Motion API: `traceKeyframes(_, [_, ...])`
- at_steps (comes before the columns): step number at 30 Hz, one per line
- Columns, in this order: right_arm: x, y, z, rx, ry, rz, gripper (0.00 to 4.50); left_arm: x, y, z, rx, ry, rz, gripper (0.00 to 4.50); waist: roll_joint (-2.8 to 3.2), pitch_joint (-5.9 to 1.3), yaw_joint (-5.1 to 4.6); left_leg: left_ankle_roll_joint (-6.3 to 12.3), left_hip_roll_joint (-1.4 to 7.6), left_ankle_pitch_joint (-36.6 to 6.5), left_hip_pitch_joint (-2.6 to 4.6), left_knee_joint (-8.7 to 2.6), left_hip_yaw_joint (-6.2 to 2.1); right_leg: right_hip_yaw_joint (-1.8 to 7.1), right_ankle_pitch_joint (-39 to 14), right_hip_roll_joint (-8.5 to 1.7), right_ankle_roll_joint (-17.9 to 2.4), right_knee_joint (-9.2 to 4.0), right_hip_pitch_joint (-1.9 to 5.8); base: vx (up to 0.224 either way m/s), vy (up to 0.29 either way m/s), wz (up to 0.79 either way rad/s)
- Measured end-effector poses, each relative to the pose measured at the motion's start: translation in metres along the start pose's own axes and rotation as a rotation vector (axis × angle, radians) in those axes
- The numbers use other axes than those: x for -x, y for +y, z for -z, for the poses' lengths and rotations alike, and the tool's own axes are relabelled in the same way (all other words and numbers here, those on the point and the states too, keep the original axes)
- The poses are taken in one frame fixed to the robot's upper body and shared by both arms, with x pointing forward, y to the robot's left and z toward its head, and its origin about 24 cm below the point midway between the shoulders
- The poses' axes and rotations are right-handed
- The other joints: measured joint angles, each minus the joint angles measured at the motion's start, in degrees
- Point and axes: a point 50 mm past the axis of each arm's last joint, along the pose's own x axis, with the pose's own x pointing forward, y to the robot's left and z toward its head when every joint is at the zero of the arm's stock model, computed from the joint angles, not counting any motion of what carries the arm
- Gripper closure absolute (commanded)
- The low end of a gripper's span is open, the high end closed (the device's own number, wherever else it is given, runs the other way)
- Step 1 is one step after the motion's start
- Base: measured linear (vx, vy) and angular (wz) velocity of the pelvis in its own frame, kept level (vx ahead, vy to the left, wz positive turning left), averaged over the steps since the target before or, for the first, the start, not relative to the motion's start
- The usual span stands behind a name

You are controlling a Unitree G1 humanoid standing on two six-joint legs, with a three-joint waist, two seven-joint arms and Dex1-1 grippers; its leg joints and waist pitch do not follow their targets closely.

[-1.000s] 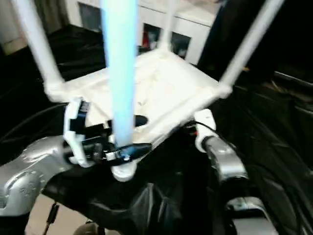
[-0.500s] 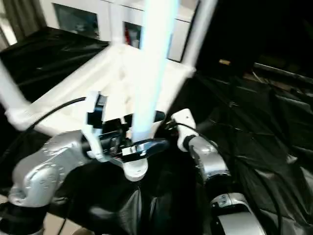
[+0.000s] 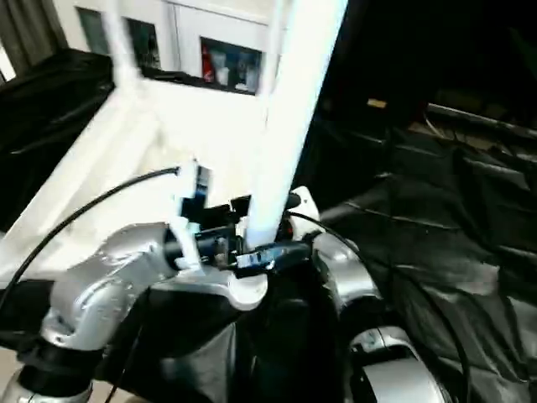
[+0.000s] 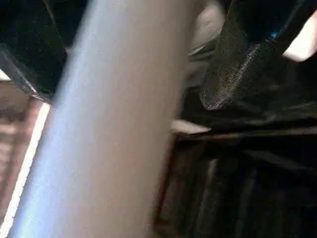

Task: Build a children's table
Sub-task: Rotate table base

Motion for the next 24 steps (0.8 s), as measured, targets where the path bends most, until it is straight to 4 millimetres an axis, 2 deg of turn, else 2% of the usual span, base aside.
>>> traceKeyframes(3, [0.002, -0.006, 0.000, 0.007, -0.005, 0.029, 1.35, 0.007, 0.012, 0.003, -0.079, 0.064, -0.091, 0.08, 0.00, 0.00, 0.09, 0.00, -0.01, 0.00, 0.01, 0.01, 0.00, 0.00, 0.03, 0.00, -0.05, 0.00, -0.08, 0.000, 0.000, 0.00])
traceKeyframes(7, [0.008, -0.015, 0.000, -0.001, -0.013, 0.044, 1.35, 0.015, 0.017, 0.003, -0.124, 0.109, -0.125, 0.08, 0.04, 0.03, 0.66, 0.00, -0.01, 0.00, -0.01, 0.01, 0.01, 0.01, 0.05, -0.01, -0.07, 0.01, -0.16, 0.000, 0.000, 0.00])
traceKeyframes(10, [0.034, -0.039, 0.002, 0.022, -0.031, 0.046, 1.35, 0.038, 0.014, 0.007, -0.092, 0.120, -0.119, 0.08, 0.16, 0.10, 1.87, 0.00, -0.01, 0.00, -0.07, 0.03, 0.04, 0.01, 0.05, -0.02, -0.07, 0.04, -0.17, 0.000, 0.000, 0.00])
traceKeyframes(13, [0.052, -0.048, 0.001, 0.051, -0.049, 0.009, 1.35, 0.048, 0.010, 0.009, -0.087, 0.142, -0.089, 0.08, 0.46, 0.18, 2.91, 0.00, 0.00, 0.00, -0.09, 0.04, 0.10, 0.05, 0.07, -0.02, -0.09, -0.01, -0.17, 0.000, 0.000, 0.00])
traceKeyframes(17, [0.072, -0.046, 0.004, 0.115, -0.029, -0.094, 1.35, 0.056, 0.000, 0.010, -0.088, 0.195, 0.001, 0.08, 1.05, 0.14, 3.47, 0.01, 0.02, 0.00, -0.08, 0.05, 0.20, 0.11, 0.07, -0.04, -0.10, 0.02, -0.11, 0.000, 0.000, 0.00])
traceKeyframes(20, [0.090, -0.051, -0.001, 0.152, -0.016, -0.136, 1.35, 0.070, -0.002, 0.015, -0.115, 0.331, 0.055, 0.08, 1.48, 0.12, 3.71, 0.01, 0.01, 0.00, -0.05, 0.01, 0.21, 0.12, 0.05, -0.04, -0.07, 0.01, -0.11, 0.000, 0.000, 0.00])
traceKeyframes(21, [0.096, -0.053, -0.004, 0.171, -0.014, -0.147, 1.35, 0.074, -0.001, 0.017, -0.135, 0.376, 0.063, 0.35, 1.54, 0.12, 3.73, 0.01, 0.02, 0.00, -0.05, 0.00, 0.20, 0.12, 0.04, -0.04, -0.06, 0.00, -0.11, 0.000, 0.000, 0.00])
traceKeyframes(24, [0.109, -0.050, -0.011, 0.205, -0.014, -0.199, 1.35, 0.081, 0.002, 0.024, -0.169, 0.464, 0.089, 0.47, 1.69, 0.12, 3.71, 0.01, 0.02, 0.00, -0.02, 0.00, 0.19, 0.12, 0.03, -0.04, -0.03, -0.03, -0.08, 0.000, 0.000, 0.00])
